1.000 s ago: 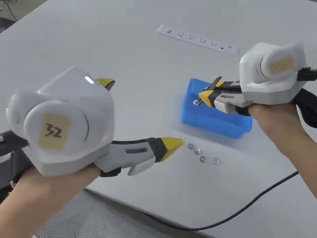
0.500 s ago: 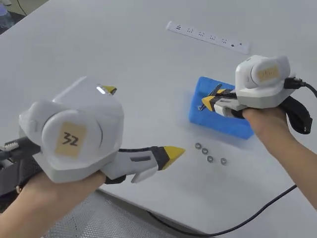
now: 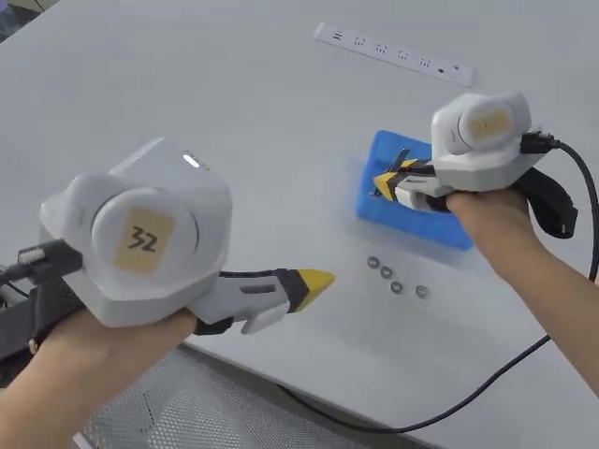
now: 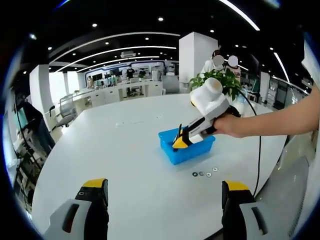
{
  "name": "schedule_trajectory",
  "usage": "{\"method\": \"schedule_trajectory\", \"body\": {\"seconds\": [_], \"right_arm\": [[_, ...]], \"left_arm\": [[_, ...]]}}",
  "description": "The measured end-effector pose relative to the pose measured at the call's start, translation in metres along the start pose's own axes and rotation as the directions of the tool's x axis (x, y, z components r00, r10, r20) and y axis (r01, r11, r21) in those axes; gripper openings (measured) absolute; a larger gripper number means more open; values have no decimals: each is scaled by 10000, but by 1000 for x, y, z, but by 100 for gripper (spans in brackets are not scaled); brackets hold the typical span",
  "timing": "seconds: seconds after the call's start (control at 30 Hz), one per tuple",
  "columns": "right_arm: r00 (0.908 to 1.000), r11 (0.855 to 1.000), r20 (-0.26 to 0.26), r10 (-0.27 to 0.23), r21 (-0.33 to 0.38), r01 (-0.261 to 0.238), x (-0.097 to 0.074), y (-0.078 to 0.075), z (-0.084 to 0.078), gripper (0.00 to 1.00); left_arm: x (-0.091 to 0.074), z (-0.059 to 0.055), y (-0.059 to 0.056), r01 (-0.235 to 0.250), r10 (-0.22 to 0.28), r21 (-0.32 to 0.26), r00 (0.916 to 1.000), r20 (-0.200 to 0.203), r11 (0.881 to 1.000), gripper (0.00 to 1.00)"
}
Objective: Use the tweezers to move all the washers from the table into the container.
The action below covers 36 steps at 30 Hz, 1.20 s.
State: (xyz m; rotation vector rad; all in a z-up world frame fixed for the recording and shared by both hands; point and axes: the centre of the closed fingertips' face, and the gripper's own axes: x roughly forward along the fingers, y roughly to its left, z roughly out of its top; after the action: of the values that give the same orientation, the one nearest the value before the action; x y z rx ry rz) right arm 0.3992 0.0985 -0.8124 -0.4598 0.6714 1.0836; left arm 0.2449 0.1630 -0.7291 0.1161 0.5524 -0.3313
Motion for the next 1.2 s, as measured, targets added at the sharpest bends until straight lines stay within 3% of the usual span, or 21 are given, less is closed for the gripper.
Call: {"method": "schedule_trajectory", "body": {"seconds": [0.27, 0.5, 0.67, 0.97, 1.2], "right_arm": [[9998, 9999, 120, -156, 66, 155, -6, -3, 6, 4], [9968, 9987, 786, -139, 510, 99, -38, 7, 21, 4], [9927, 9995, 1193, -145, 291, 111, -58, 19, 31, 4], [9941, 9989, 1079, -82, -457, 132, -73, 40, 26, 4], [9963, 9994, 858, -31, -337, 61, -75, 46, 16, 4]], "left_arm": [[-2, 3, -3, -88, 89, 115, 10000, -44, 9999, 97], [-5, 8, -4, -92, 93, -39, 9998, 161, 10000, 98], [-6, 7, -4, -94, 96, -65, 9998, 197, 9999, 98], [-8, 11, -3, -152, 153, -19, 9994, 312, 9999, 98], [-9, 9, -1, -196, 194, 61, 9996, 203, 9998, 96]]}}
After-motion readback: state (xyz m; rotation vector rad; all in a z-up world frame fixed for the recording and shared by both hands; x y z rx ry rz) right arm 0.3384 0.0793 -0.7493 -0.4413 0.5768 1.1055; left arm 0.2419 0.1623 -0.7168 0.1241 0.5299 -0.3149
